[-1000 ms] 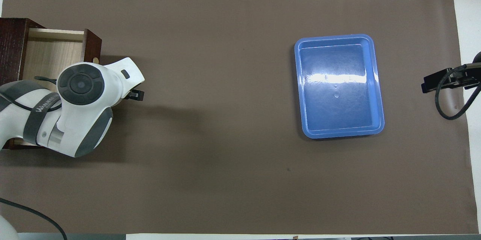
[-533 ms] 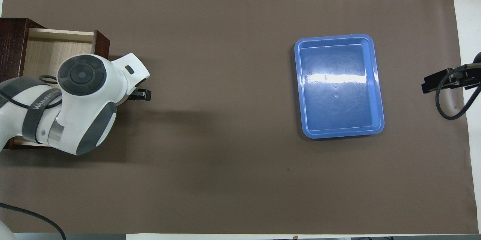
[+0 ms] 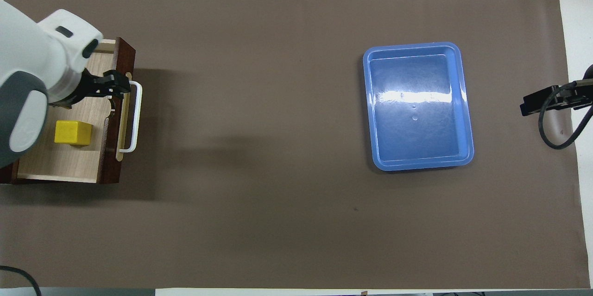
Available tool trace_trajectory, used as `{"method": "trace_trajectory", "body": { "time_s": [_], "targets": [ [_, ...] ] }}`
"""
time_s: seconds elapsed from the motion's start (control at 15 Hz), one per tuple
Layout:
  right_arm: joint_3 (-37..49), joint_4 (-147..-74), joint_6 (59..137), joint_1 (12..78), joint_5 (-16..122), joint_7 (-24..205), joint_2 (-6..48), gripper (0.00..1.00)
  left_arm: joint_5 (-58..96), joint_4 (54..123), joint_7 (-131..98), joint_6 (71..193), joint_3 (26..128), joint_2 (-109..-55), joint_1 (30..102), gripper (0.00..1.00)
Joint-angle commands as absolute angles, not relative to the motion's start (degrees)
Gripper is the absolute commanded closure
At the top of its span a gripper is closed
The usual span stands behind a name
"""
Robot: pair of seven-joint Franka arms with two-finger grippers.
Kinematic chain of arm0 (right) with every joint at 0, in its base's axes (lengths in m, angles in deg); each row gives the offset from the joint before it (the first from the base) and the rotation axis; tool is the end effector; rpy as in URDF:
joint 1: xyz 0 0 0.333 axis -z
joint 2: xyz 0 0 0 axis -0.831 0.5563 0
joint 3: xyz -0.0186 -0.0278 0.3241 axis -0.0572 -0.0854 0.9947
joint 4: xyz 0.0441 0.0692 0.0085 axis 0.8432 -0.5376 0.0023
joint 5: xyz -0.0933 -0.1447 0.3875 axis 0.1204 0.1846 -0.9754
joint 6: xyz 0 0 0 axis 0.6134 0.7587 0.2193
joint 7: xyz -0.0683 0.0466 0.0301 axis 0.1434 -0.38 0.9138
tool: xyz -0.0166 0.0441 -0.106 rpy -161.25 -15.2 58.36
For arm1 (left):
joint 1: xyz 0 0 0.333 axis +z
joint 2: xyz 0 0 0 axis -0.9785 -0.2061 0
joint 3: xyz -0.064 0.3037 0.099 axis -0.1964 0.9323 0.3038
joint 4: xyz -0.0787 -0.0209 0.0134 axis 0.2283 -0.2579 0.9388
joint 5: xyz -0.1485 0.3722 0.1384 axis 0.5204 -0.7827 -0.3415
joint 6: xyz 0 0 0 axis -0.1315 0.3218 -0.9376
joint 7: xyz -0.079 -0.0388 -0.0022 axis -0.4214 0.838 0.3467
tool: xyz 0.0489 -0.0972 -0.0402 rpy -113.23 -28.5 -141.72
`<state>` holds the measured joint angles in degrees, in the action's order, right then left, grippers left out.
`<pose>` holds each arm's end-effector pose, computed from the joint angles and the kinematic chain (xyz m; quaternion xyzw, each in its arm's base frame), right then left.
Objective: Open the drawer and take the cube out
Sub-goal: 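Grasp the yellow cube in the drawer with the left gripper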
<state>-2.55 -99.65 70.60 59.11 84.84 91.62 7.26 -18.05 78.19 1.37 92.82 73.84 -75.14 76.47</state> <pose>0.5883 -0.0452 0.5865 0.9983 0.0438 -0.0389 0.0058 0.6030 -0.0634 0.5334 -0.9745 -0.2021 -0.0146 0.0960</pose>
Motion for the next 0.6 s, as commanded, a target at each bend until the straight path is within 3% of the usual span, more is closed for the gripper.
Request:
{"method": "trace_trajectory", "body": {
  "time_s": [0.0, 0.53],
  "targets": [
    [-2.26, -100.26, 70.51, 59.98, 84.75, 93.10, 6.69, 0.00, -17.29, 85.65, 14.75, 94.91, 73.43, -71.36, 78.63, 0.00],
    [-2.34, -101.75, 70.42, 59.98, 83.78, 92.75, 5.99, 0.00, -15.35, 98.50, 42.29, 110.20, 73.43, -67.30, 86.10, 0.00]
  ]
}}
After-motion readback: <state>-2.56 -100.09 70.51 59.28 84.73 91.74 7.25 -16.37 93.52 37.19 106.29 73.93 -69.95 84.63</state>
